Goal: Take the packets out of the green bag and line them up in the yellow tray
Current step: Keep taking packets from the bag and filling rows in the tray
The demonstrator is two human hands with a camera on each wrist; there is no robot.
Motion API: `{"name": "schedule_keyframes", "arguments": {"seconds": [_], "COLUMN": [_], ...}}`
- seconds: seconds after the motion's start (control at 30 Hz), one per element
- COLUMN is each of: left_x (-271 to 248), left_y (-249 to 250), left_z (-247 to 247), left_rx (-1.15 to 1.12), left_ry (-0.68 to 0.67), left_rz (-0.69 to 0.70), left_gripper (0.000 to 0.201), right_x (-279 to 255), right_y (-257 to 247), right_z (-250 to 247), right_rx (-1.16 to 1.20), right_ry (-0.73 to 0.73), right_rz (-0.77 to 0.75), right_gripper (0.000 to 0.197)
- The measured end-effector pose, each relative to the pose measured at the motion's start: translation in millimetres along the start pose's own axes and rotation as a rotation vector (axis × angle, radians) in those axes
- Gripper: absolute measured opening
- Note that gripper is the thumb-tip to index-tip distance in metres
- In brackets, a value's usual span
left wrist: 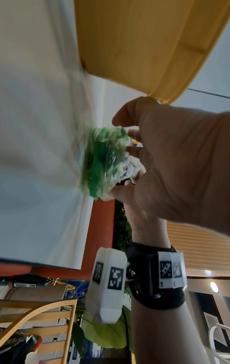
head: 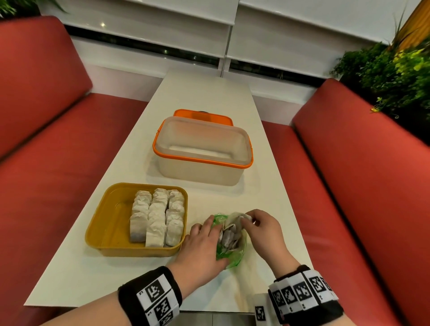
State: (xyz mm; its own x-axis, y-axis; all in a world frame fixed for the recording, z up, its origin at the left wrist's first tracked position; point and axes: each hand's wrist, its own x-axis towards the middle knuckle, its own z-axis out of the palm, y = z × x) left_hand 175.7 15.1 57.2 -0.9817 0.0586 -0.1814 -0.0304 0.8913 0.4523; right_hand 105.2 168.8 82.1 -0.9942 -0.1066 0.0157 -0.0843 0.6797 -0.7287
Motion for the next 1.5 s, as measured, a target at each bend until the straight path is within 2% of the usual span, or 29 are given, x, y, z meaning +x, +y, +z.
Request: {"name": "schedule_keyframes", "arguments": {"seconds": [0.2, 0.27, 0.33, 0.4, 0.47, 0.53, 0.57, 0.63, 0.7, 0.8, 0.97, 1.03, 1.17, 1.27, 1.4, 1.5], "left_x": [-2, -4, -3, 0, 1, 3, 4, 5, 5, 4, -8, -11, -14, -18, -22, -24], "left_y": [3, 6, 11, 17, 25, 28, 28, 26, 21, 12, 6, 5, 2, -3, -15, -20], "left_z": [-8, -15, -22, -32, -42, -47, -50, -54, -56, -54, -54, -53, -53, -55, -60, -64], "left_rx": [-0.005, -0.022, -0.142, -0.393, -0.886, -1.386, -1.542, -1.673, -1.673, -1.622, -1.419, -1.312, -1.170, -1.235, -1.536, -1.605], "left_ry": [0.007, 0.041, 0.104, 0.095, -0.076, -0.287, -0.346, -0.344, -0.278, -0.232, -0.244, -0.260, -0.281, -0.306, -0.403, -0.363], "left_rz": [0.020, 0.045, 0.091, 0.092, 0.029, -0.018, -0.051, -0.102, -0.133, -0.130, -0.063, -0.053, -0.034, -0.025, -0.033, -0.096], "left_gripper": [0.087, 0.080, 0.065, 0.050, 0.049, 0.055, 0.053, 0.041, 0.035, 0.032, 0.015, 0.020, 0.033, 0.034, 0.020, 0.029], "right_x": [-6, -8, -11, -17, -23, -30, -32, -37, -41, -45, -40, -37, -32, -31, -34, -36], "right_y": [-6, -10, -13, -18, -23, -27, -28, -30, -27, -23, -31, -37, -46, -51, -56, -61], "right_z": [-18, -21, -22, -20, -16, -9, -4, 5, 12, 14, 11, 11, 12, 12, 15, 20], "right_rx": [0.229, 0.243, 0.178, 0.055, -0.088, -0.253, -0.310, -0.353, -0.325, -0.214, -0.045, -0.046, -0.095, -0.068, -0.038, -0.034], "right_ry": [0.060, 0.080, 0.147, 0.272, 0.334, 0.329, 0.315, 0.275, 0.211, 0.112, 0.150, 0.115, -0.066, -0.097, -0.037, -0.015], "right_rz": [0.050, 0.028, -0.042, -0.219, -0.469, -0.654, -0.711, -0.779, -0.795, -0.732, -0.586, -0.558, -0.487, -0.493, -0.546, -0.548], "right_gripper": [0.014, 0.015, 0.014, 0.010, 0.004, 0.011, 0.014, 0.017, 0.019, 0.019, 0.020, 0.024, 0.029, 0.011, 0.017, 0.013]}}
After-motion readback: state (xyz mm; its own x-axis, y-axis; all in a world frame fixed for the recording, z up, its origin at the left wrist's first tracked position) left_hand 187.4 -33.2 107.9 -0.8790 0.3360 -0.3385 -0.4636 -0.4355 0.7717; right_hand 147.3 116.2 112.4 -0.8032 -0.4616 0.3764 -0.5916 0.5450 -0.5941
